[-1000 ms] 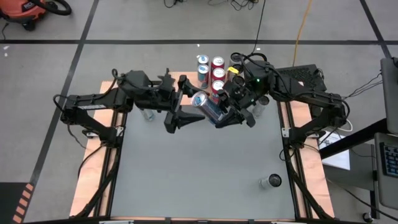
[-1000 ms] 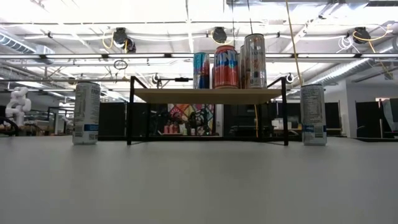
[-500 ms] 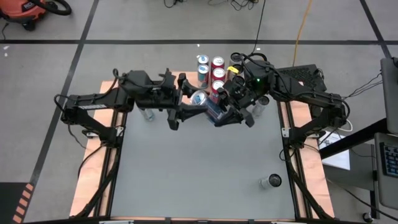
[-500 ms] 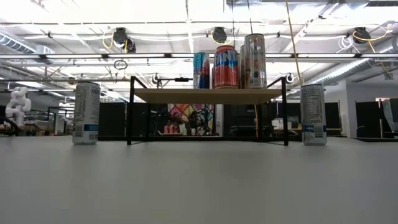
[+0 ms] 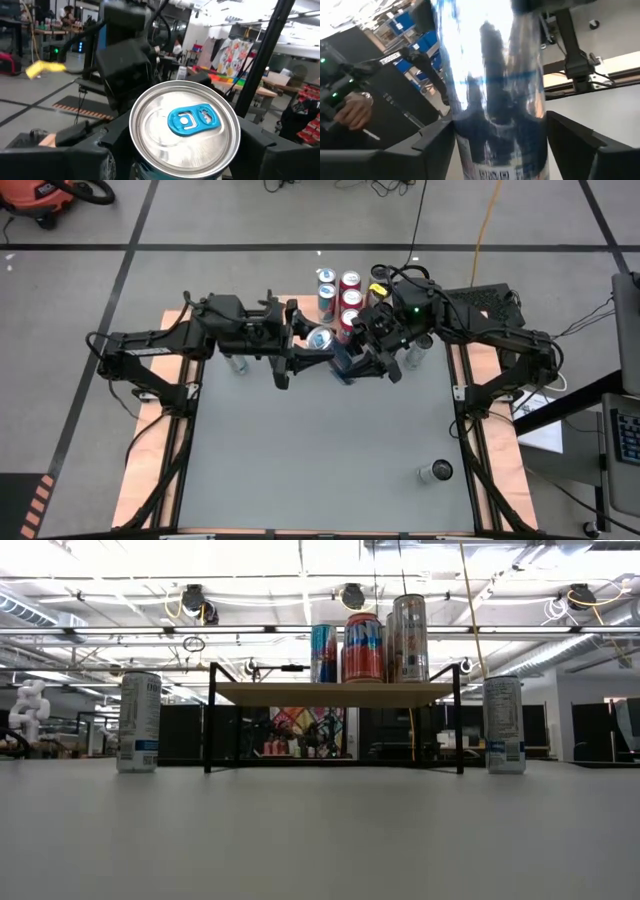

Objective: Place canned beverage on shelf
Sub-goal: Put the blue can on the shelf aligned with the other blue can

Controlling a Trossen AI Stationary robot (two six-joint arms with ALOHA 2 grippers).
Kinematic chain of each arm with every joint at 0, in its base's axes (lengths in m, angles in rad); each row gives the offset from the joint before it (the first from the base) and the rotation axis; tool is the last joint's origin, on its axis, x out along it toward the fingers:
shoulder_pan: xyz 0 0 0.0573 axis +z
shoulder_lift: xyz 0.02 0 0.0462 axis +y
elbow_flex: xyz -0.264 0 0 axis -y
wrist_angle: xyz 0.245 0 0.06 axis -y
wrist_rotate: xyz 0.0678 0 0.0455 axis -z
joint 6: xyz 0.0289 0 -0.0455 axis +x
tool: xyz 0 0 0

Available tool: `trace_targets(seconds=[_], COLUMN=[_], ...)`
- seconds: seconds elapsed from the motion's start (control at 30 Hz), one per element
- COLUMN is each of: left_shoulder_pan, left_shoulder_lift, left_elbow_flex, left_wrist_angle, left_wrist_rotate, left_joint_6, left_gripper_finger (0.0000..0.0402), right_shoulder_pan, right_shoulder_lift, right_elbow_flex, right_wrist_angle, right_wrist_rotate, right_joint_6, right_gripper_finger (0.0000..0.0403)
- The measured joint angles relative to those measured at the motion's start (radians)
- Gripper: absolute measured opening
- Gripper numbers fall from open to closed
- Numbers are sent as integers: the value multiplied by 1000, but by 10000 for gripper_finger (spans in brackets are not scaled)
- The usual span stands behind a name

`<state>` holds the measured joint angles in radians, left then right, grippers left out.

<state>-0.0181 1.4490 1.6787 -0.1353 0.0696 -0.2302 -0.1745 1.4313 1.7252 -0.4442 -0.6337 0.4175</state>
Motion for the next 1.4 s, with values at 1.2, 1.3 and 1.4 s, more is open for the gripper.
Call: trace_targets(seconds=[1.2, 1.3, 1.4], left_shoulder_pan=[-7, -9, -9], left_shoulder_lift=[-35, -35, -35], left_elbow_flex=[0, 0, 0], left_wrist_angle=[-282, -282, -287], left_wrist_rotate=[-505, -510, -510], left_joint_6=[-602, -602, -602], left_gripper_finger=[235, 235, 235], right_shoulder_pan=[333, 326, 320], right_shoulder_lift=[4, 33, 60], right_elbow_flex=[0, 0, 0], right_wrist_angle=[-137, -136, -126], right_wrist_rotate=[1085, 1094, 1105], right_joint_6=[-121, -126, -142], right_gripper_finger=[332, 343, 344])
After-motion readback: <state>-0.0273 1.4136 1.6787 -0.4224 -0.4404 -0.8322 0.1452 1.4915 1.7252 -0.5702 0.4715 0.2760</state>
